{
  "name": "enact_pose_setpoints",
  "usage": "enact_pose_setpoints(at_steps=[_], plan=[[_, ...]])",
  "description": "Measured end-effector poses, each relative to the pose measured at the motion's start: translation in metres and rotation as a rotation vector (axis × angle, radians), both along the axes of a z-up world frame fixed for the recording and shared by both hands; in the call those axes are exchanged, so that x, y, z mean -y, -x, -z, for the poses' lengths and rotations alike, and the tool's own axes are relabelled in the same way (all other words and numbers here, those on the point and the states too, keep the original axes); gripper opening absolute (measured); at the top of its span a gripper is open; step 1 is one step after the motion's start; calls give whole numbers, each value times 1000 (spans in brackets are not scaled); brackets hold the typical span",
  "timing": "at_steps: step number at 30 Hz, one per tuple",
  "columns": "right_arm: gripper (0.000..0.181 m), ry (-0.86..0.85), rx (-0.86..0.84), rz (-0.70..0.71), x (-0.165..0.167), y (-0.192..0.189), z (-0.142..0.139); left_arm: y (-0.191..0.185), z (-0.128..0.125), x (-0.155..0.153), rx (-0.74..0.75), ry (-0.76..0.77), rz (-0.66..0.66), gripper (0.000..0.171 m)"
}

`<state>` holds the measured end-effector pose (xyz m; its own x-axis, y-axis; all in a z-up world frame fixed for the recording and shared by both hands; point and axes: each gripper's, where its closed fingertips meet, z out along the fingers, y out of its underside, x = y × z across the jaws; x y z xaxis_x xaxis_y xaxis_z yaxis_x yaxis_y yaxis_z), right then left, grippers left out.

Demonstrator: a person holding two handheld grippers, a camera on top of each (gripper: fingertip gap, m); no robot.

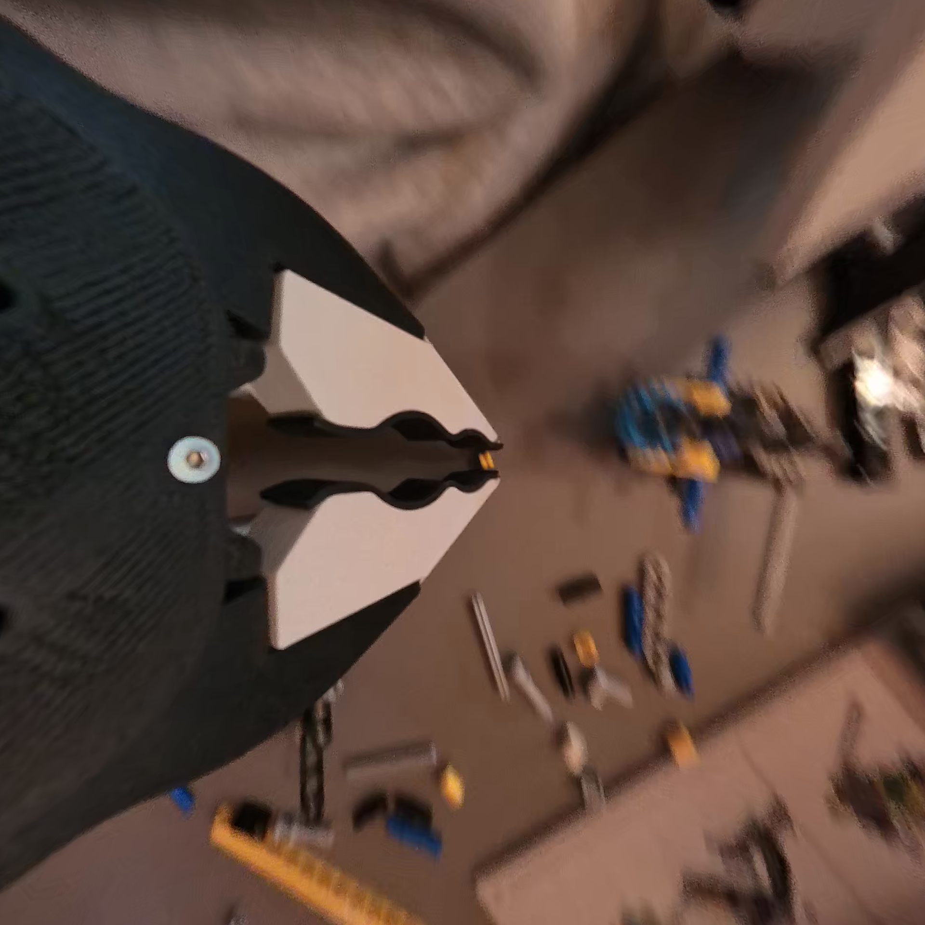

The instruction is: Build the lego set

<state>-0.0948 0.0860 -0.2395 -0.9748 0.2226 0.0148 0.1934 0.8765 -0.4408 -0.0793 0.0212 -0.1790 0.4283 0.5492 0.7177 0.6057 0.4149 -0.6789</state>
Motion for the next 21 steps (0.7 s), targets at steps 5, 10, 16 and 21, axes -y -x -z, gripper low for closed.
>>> enact_pose_setpoints(at_steps=[5,10,16,21], plan=[[23,145,-69,110,15,31,-16,-1,6,2,15,67,-31,29],[49,406,57,87,37,6,-37,-2,3,12,-1,134,-127,28],[46,425,115,70,57,1,-20,2,-7,23,-5,107,-215,28],[28,381,121,72,63,5,-7,1,-9,24,-12,146,-225,29]])
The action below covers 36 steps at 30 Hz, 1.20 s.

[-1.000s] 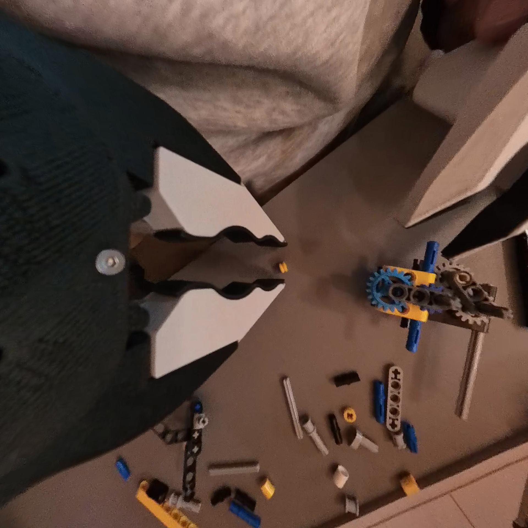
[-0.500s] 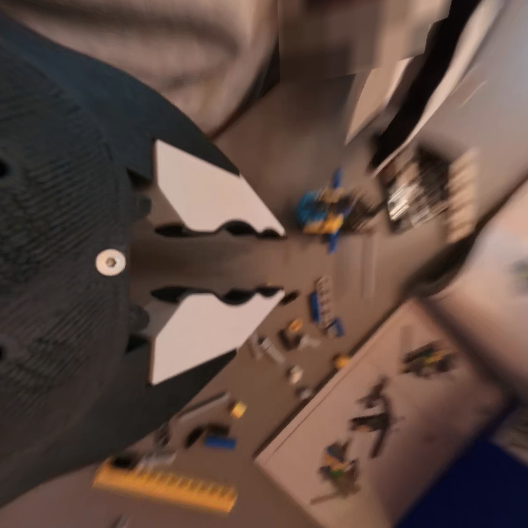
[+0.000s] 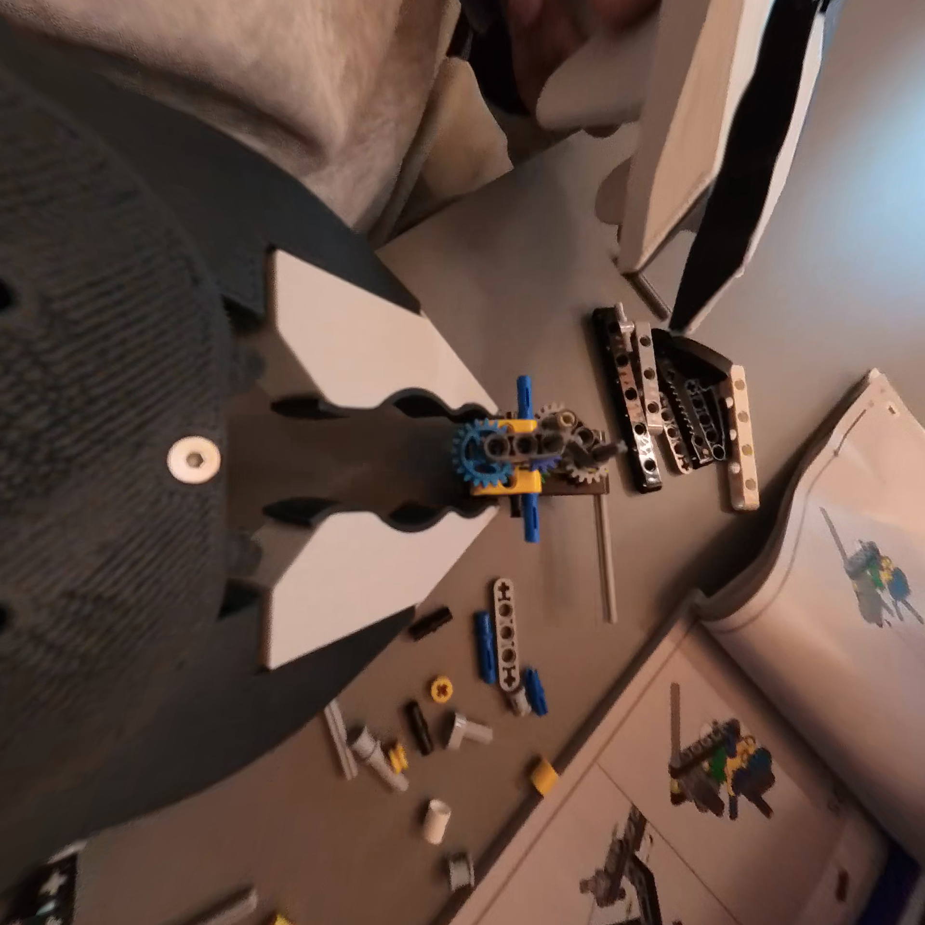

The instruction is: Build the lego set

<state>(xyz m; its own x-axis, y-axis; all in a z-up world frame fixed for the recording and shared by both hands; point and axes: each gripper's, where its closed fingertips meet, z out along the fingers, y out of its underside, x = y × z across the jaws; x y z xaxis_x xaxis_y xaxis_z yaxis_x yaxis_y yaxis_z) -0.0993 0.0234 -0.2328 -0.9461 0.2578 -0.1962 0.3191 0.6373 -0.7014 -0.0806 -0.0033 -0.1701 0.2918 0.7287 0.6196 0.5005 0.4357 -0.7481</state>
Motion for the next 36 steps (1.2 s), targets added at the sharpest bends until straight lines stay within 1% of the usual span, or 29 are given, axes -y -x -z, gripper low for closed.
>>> enact_pose_setpoints(at_steps=[3,6,11,14,17,21,23,25,27,28,30,32,33,36], plan=[[26,4,-5,1,0,3,-1,-2,-1,0,-9,4,-3,29],[25,56,0,5,-4,7,-12,-3,-5,3,-34,-3,-17,29],[25,191,-13,1,-15,16,-52,-2,-13,9,-79,-18,-19,30],[25,260,-23,-56,-23,18,-77,1,-22,7,-117,-53,-3,31],[25,322,8,-123,-32,21,-103,6,-34,0,-156,-94,42,32],[24,392,57,-240,-36,9,-134,6,-45,-17,-237,-86,124,33],[25,383,14,-274,-34,-2,-140,-2,-45,-29,-286,-103,182,35],[25,348,-59,-286,-30,-14,-140,-14,-46,-39,-299,-183,238,41],[25,325,-135,-290,-26,-27,-139,-27,-60,-45,-332,-278,293,44],[25,320,-160,-297,-25,-34,-139,-29,-63,-46,-354,-270,299,46],[25,316,-184,-317,-24,-48,-138,-26,-54,-45,-376,-143,274,54],[25,338,-171,-347,-27,-58,-140,-28,-49,-50,-387,-43,303,59],[25,354,-155,-363,-29,-63,-142,-32,-51,-54,-406,-40,328,59],[25,431,-89,-410,-40,-70,-157,-49,-68,-72,-467,-146,406,62]])
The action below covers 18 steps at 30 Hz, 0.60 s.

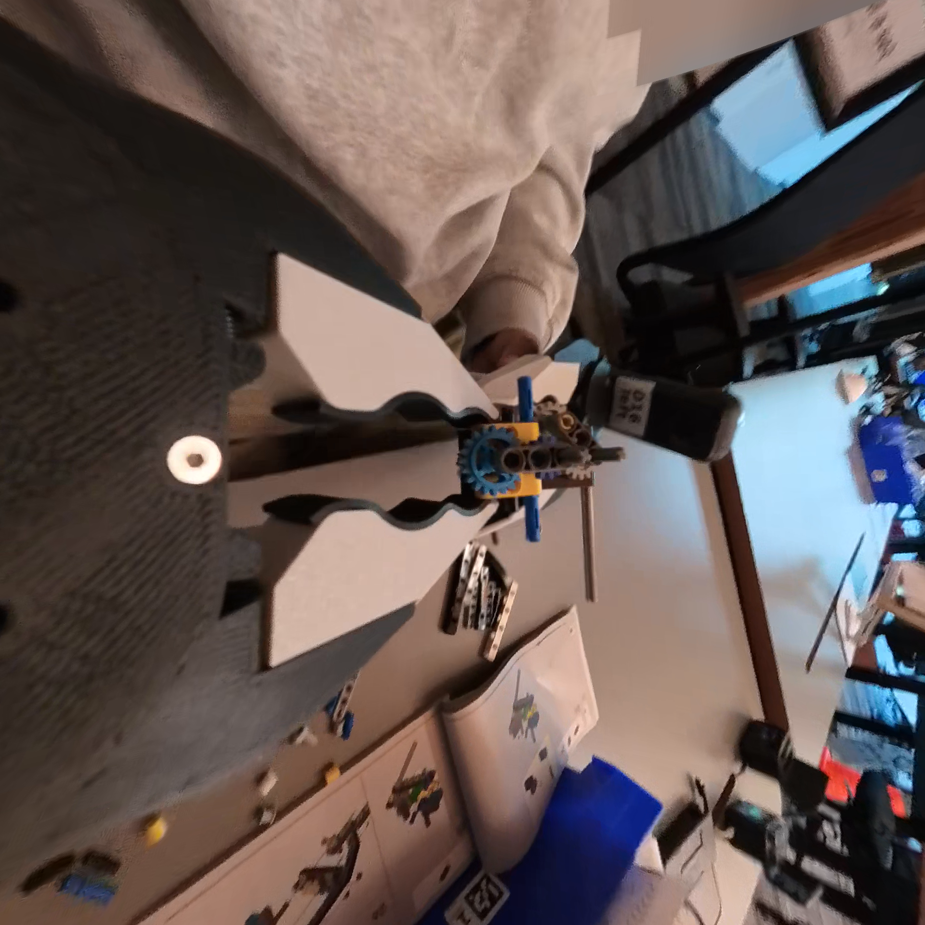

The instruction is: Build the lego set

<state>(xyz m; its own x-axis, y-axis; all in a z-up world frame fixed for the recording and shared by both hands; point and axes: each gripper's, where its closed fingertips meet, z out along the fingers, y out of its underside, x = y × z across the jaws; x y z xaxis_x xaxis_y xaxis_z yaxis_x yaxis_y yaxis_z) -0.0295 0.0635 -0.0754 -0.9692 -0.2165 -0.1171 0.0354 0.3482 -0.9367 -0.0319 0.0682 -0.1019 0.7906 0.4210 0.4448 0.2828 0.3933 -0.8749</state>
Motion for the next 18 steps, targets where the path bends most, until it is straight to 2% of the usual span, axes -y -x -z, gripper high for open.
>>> enact_pose_setpoints(at_steps=[4,7,9,11,13,18], plan=[[24,60,132,-105,-22,-12,-34,-19,-18,-32,-87,-2,60,66],[25,38,108,-116,-39,-17,-42,-30,-38,-46,-170,-15,44,67],[25,16,53,-94,-47,-19,-40,-31,-48,-45,-197,-60,7,67],[25,16,40,-85,-52,-21,-39,-27,-50,-39,-191,-97,-27,56],[25,18,46,-84,-50,-19,-34,-24,-47,-32,-178,-125,-39,46],[24,42,115,-142,-29,-8,-4,-12,-27,-20,-95,-145,-5,47]])
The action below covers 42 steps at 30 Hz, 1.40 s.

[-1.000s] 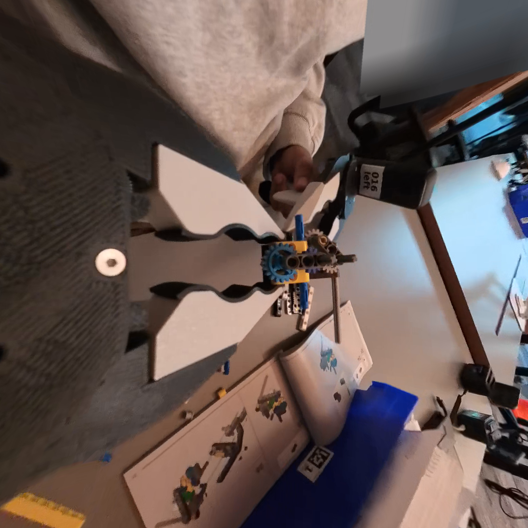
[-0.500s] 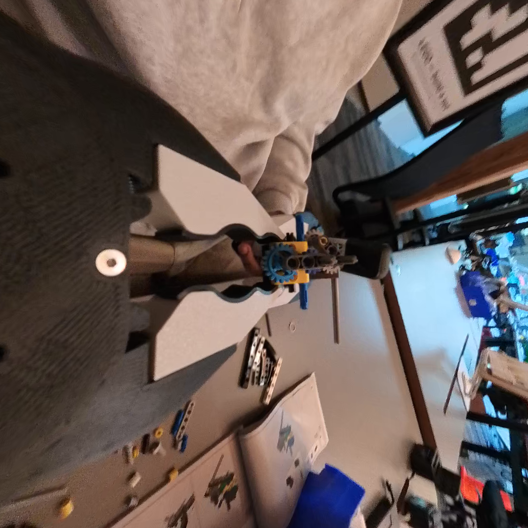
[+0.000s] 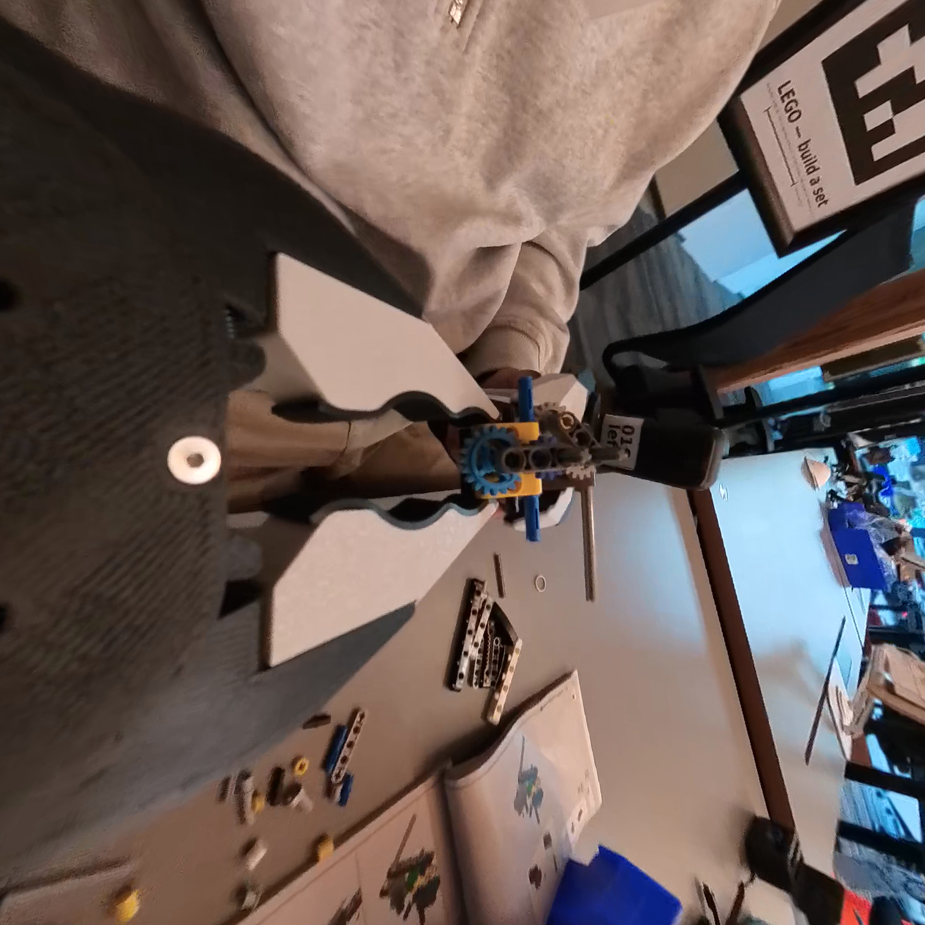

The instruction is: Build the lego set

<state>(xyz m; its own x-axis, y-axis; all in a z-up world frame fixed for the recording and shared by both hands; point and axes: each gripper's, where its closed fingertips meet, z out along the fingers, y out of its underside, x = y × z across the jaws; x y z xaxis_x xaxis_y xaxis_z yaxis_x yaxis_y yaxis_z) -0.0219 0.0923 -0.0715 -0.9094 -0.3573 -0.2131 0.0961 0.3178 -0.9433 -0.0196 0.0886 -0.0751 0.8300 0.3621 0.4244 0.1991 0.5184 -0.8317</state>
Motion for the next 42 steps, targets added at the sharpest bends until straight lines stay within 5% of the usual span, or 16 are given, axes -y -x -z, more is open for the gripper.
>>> enact_pose_setpoints(at_steps=[6,14,42], plan=[[25,-1,133,-32,12,7,44,20,26,5,119,22,20,53],[25,68,147,35,10,24,45,32,55,0,224,82,52,59],[24,40,60,128,14,40,76,44,69,-1,307,111,14,59]])
